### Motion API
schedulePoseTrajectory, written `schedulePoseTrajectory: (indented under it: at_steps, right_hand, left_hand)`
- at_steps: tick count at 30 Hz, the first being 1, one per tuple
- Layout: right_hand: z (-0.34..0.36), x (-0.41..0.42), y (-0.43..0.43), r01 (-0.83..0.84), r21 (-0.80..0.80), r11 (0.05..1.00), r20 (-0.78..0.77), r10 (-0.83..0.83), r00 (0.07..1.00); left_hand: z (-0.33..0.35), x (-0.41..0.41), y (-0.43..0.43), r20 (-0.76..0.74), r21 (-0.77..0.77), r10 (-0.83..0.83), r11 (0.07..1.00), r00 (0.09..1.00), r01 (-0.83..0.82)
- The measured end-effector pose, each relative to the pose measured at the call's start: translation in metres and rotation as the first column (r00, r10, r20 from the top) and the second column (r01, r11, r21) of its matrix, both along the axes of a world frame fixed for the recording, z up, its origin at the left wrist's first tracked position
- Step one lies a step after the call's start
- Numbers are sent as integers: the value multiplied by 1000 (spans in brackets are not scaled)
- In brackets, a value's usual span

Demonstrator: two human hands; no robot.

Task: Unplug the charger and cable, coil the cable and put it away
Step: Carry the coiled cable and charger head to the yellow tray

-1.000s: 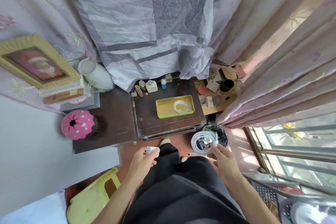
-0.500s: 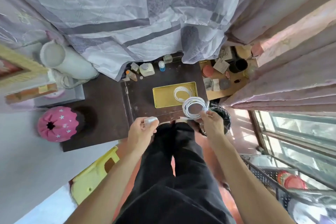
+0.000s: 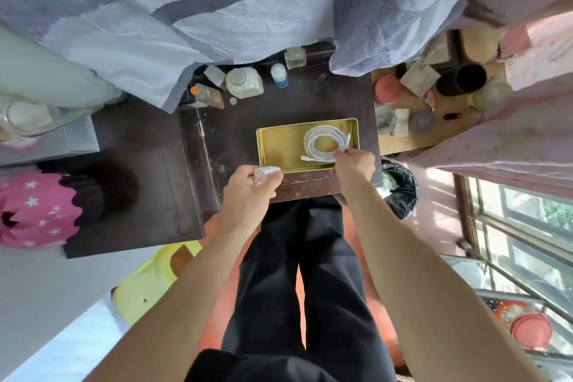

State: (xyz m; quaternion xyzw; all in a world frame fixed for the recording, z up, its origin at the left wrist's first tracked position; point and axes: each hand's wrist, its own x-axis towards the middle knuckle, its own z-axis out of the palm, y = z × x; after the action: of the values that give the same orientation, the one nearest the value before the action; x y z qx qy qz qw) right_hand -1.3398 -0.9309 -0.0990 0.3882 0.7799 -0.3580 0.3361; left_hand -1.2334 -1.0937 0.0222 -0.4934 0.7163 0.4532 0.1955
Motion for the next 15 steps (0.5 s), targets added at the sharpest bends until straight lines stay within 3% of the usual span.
schedulePoseTrajectory:
  at_steps: [15]
  right_hand:
    - [-5, 0, -3, -303, 194, 933, 1, 309, 951]
  left_hand:
    - [-22, -18, 5, 22, -108, 20, 994, 1000, -18]
